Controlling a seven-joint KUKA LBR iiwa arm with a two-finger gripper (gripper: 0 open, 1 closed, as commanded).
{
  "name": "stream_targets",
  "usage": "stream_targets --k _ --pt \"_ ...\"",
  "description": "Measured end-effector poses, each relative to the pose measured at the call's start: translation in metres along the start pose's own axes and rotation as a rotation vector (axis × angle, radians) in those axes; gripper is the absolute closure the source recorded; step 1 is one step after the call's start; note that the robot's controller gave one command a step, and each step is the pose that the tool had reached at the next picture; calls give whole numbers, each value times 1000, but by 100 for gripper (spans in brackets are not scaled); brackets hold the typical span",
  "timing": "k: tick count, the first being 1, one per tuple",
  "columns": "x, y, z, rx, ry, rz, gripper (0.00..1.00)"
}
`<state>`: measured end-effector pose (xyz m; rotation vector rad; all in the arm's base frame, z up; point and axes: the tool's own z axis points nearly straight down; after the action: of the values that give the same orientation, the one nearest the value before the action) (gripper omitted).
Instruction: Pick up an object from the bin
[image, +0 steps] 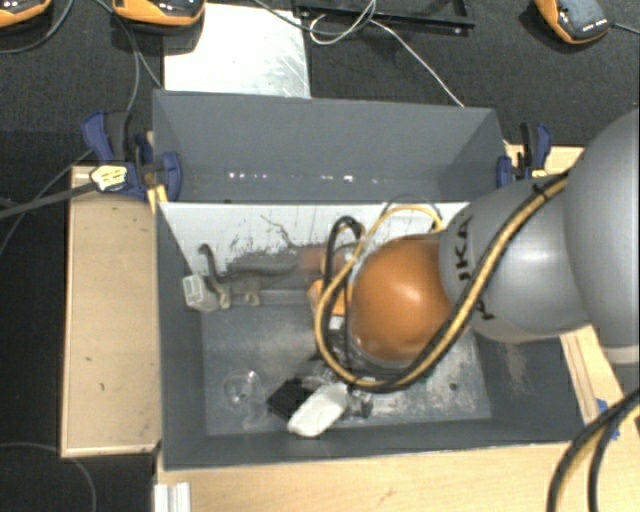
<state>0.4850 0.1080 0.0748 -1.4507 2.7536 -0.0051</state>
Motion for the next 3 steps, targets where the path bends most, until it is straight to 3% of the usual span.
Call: stream_targets --k 3 --pt "0 0 -16 -1 -1 3 100"
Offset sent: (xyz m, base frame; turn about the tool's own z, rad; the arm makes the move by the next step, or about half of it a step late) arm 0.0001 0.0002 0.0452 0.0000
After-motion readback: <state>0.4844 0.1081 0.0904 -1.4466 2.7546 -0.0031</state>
